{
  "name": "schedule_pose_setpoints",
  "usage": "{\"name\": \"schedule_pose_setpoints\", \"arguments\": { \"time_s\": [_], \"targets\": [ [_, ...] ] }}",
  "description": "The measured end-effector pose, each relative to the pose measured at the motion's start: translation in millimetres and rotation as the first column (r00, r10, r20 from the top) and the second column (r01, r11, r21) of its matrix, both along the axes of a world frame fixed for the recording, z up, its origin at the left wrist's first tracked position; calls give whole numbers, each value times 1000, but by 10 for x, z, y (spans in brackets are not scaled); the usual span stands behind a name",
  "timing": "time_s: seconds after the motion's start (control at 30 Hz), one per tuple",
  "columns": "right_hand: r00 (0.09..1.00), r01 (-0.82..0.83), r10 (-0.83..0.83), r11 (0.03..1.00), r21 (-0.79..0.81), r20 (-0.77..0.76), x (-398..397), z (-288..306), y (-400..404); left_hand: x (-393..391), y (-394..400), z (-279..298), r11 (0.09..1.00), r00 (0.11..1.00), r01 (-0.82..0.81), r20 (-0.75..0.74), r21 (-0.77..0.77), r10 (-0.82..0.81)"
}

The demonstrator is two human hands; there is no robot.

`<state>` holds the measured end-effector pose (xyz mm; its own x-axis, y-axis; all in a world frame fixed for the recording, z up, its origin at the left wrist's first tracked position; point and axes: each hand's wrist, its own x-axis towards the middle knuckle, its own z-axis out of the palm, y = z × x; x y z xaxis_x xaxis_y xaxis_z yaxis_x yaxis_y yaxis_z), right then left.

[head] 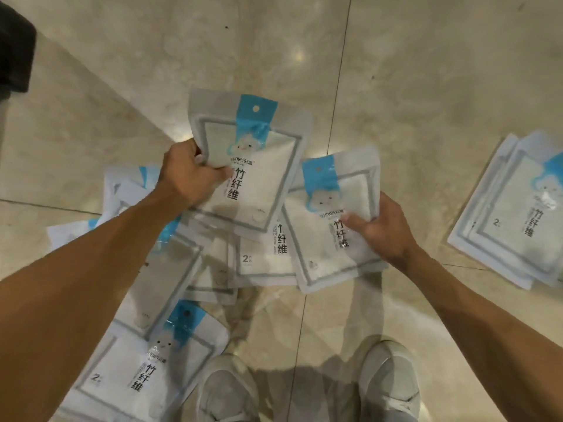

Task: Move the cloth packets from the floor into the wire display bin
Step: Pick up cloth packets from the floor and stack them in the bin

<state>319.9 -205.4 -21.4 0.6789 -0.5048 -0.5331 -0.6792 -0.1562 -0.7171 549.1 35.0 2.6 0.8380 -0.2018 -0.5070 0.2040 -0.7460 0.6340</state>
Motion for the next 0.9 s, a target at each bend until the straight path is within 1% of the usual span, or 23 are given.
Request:
{"name": "schedule_pose_setpoints", "arguments": {
  "time_s": [0.1, 0.2, 0.3, 0.37, 0.43, 0.53, 0.63, 0.8, 0.9],
  "targets": [
    [980, 193, -198, 970, 149, 14, 32, 164, -138, 38, -1, 115, 982, 994, -68, -94, -178, 52],
    [949, 294, -310, 935, 196, 55, 83, 446, -303, 80, -73, 369, 947, 972, -124, -227, -297, 56],
    [920, 361, -384, 905, 224, 71, 153, 881, -471, 150, -116, 755, 929, 953, -127, -302, -347, 17],
    [912, 370, -402, 894, 254, 85, 224, 1243, -566, 184, -99, 1065, 924, 936, -143, -351, -355, 10],
    [905, 369, -412, 883, 290, 103, 311, 1651, -642, 228, -62, 1421, 920, 927, -177, -374, -350, 36],
    [898, 364, -421, 872, 329, 123, 453, 2297, -717, 295, -6, 2107, 912, 931, -207, -358, -354, 72],
    [915, 312, -378, 886, 344, 141, 607, 3013, -731, 303, 50, 2921, 876, 924, -247, -374, -414, 83],
    [922, 250, -343, 882, 398, 180, 817, 4393, -649, 336, 267, 4347, 794, 913, -317, -395, -519, 107],
    [934, 212, -310, 882, 421, 177, 954, 5302, -517, 355, 505, 5259, 759, 902, -350, -415, -549, 116]
  ]
}}
